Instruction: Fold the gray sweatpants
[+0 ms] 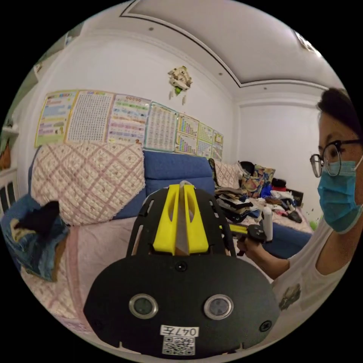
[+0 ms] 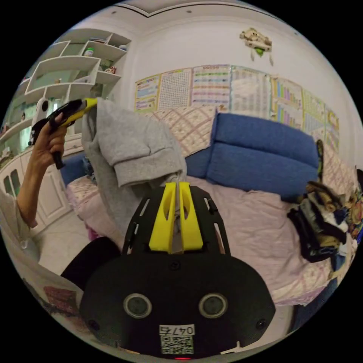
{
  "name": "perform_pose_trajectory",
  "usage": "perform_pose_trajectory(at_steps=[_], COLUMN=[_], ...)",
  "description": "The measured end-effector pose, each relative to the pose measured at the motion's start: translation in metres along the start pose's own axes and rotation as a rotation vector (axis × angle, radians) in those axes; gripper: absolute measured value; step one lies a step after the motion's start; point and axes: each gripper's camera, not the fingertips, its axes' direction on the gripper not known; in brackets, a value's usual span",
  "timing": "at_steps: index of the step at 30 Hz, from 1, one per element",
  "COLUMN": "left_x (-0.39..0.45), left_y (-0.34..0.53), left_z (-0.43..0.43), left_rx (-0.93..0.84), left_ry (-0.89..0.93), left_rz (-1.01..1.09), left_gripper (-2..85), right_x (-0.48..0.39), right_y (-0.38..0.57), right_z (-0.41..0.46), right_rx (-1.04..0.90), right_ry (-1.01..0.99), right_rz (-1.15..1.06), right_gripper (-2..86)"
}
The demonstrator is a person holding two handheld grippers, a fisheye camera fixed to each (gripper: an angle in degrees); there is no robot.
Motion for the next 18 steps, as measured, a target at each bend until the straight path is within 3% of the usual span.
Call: perform_pose_trajectory(at_steps=[3, 7, 10, 14, 18], left_x=[-0.06, -0.16, -0.213, -0.225, -0.235], left_y=[0.049, 0.148, 0.197, 0.209, 0.214], left_z=[0.018, 0.055, 0.029, -0.002, 0.001], left_rx=[-0.02, -0.243, -0.262, -0.365, -0.45], left_ry=[-0.018, -0.299, -0.291, -0.429, -0.357], left_rz=[-0.178, -0.322, -0.409, -0.243, -0.128], left_gripper=[-0.3, 3.0, 7.2, 7.2, 6.8], right_x=[0.028, 0.05, 0.07, 0.095, 0.119], right_y=[-0.02, -0.013, 0.02, 0.057, 0.075], right_z=[-0.02, 0.021, 0.008, -0.016, -0.006], right_rx=[0.052, -0.174, -0.113, -0.074, -0.188], right_ry=[0.092, -0.105, -0.153, 0.085, -0.01], right_rz=[-0.03, -0.058, 0.021, 0.065, 0.088], right_gripper=[-0.1, 1.2, 6.2, 9.8, 10.6])
